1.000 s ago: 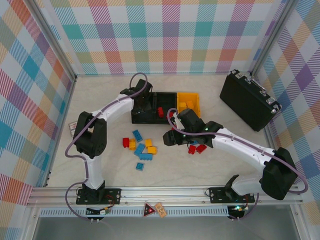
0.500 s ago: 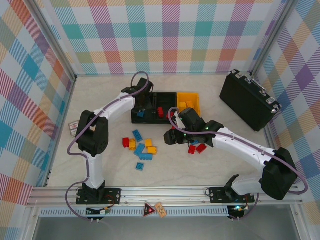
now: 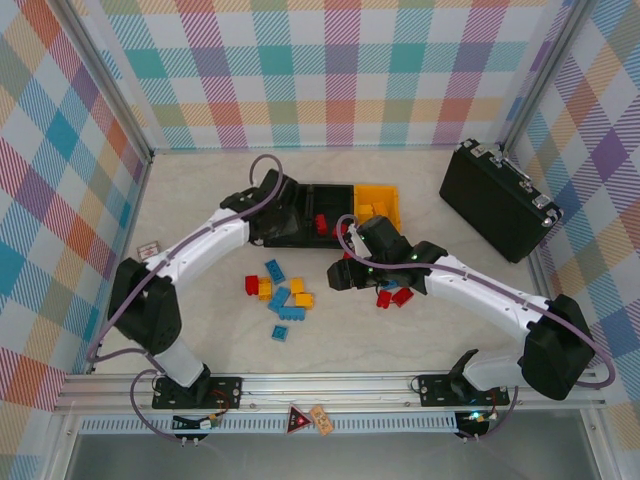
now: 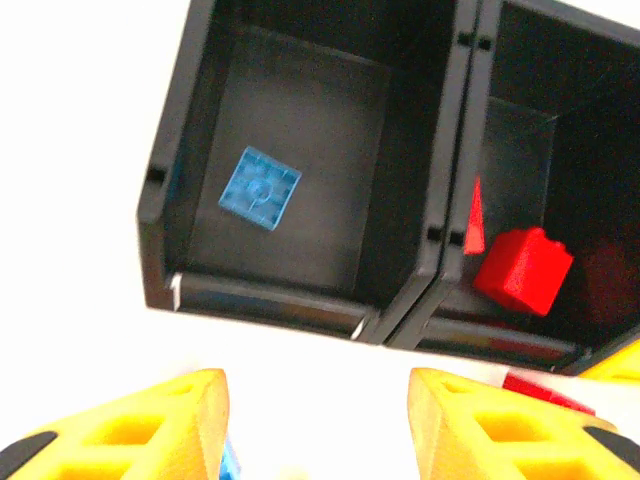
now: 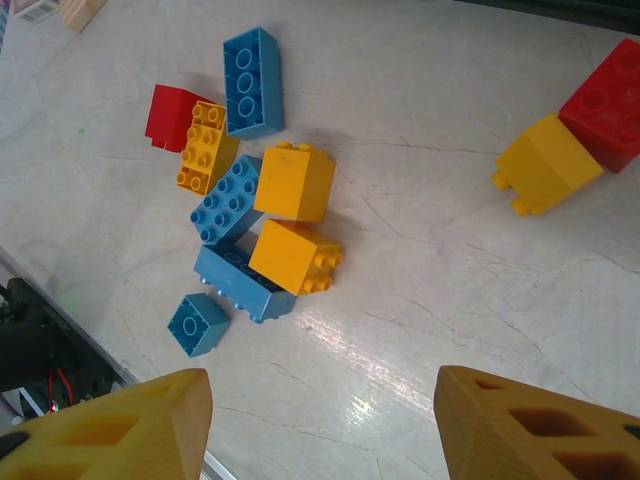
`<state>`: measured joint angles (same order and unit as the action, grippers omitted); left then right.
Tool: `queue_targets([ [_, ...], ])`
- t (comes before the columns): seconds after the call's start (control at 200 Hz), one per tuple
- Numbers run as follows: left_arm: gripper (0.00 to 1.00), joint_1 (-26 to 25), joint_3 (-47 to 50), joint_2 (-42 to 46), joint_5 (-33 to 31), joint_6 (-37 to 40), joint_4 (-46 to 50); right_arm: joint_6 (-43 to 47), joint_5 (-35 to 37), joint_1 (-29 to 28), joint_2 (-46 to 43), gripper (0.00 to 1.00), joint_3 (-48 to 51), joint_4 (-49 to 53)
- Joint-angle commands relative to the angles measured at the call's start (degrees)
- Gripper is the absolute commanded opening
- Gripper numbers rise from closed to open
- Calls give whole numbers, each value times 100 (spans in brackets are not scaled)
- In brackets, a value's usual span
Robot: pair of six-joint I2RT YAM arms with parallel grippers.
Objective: Sort the legos into containers by color
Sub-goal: Place the lego in the container, then pick up the lego from the center of the table.
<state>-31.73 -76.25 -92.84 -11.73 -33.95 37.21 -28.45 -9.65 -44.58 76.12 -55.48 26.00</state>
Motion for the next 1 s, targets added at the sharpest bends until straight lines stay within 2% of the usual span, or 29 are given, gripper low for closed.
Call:
queue_targets([
  [0.0, 51, -115, 607, 408, -227, -523, -31, -4, -286, 3, 94, 61, 49, -288],
  [0.18, 55, -261, 1214, 582, -348, -975, -99, -7, -309, -73, 138, 62, 59, -505],
  [0.41, 61, -384, 1472, 295, -315, -1333, -245, -53, -325, -95, 246, 62, 80, -540],
  [0.675, 62, -405, 1306, -237, -744, -1388, -105, -45, -281, -95, 172, 62, 143, -521],
  [0.995, 58, -400, 1266, -738, -768, -1436, -301, 4, -204, -97, 116, 62, 165, -453],
])
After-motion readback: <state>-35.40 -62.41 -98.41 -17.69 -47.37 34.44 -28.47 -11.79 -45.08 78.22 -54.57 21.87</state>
